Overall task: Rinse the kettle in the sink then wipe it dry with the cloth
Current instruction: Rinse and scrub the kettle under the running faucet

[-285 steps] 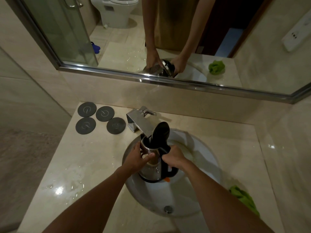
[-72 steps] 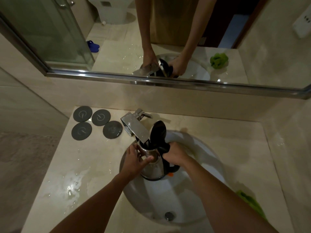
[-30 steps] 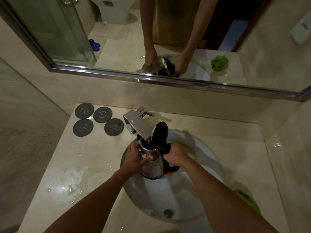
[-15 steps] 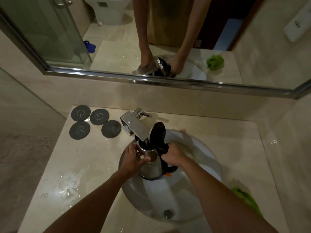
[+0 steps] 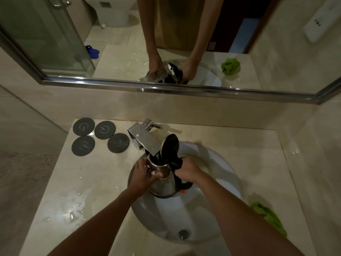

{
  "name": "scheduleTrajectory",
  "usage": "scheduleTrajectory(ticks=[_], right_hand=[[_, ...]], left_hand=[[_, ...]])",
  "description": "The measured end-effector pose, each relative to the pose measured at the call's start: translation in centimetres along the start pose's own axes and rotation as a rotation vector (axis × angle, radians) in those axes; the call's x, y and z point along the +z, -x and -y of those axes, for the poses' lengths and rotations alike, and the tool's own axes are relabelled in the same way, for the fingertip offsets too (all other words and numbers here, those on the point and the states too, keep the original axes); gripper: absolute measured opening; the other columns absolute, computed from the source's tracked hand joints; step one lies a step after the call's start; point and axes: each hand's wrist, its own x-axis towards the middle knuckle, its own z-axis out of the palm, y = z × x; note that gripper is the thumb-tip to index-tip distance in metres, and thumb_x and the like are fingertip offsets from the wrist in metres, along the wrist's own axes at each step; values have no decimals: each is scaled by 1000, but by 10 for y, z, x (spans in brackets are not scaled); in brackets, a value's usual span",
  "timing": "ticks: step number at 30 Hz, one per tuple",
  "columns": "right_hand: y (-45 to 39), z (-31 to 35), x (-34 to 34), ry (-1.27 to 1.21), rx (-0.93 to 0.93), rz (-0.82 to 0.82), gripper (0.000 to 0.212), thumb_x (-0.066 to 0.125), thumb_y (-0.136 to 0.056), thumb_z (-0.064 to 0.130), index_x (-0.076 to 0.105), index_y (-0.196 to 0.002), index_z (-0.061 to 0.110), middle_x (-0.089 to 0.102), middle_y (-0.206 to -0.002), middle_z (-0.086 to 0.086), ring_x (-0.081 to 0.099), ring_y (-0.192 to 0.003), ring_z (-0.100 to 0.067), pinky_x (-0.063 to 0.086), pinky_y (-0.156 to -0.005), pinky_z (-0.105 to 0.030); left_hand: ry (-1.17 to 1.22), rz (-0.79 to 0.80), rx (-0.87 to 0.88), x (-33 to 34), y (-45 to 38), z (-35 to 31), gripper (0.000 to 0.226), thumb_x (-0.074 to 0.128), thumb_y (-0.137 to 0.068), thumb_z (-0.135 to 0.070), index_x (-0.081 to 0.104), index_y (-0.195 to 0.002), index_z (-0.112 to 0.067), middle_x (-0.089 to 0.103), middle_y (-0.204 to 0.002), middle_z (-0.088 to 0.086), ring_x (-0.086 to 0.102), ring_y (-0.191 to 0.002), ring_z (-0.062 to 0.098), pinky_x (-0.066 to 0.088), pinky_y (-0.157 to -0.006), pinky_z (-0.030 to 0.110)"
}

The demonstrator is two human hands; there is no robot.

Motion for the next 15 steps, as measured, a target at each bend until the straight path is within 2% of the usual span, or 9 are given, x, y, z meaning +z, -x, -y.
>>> scheduleTrajectory(ticks=[3,6,15], right_hand=[[0,-1,0,0,-7,1,5,64,-75,12,62,-79,10,62,-73,-10,64,-71,-27,48,-57,-31],[0,-2,1,5,3,-5,15,65,-76,13,65,-90,7,66,-81,-13,66,-76,-27,49,-58,-30],[-1,-3,3,-4,16,-10,21,65,-74,13,66,-94,5,69,-88,-19,68,-80,-30,52,-62,-34]], left_hand=[[-23,-23,-6,0,-1,1,87,80,-72,-32,29,-139,-8,33,-140,13,37,-128,25,36,-97,26],[-42,-38,-11,1,-1,1,86,80,-71,-32,32,-138,-7,36,-138,13,40,-126,25,38,-95,26],[-42,-32,-19,1,0,1,87,80,-71,-33,31,-139,-9,35,-139,12,39,-126,25,39,-98,29]])
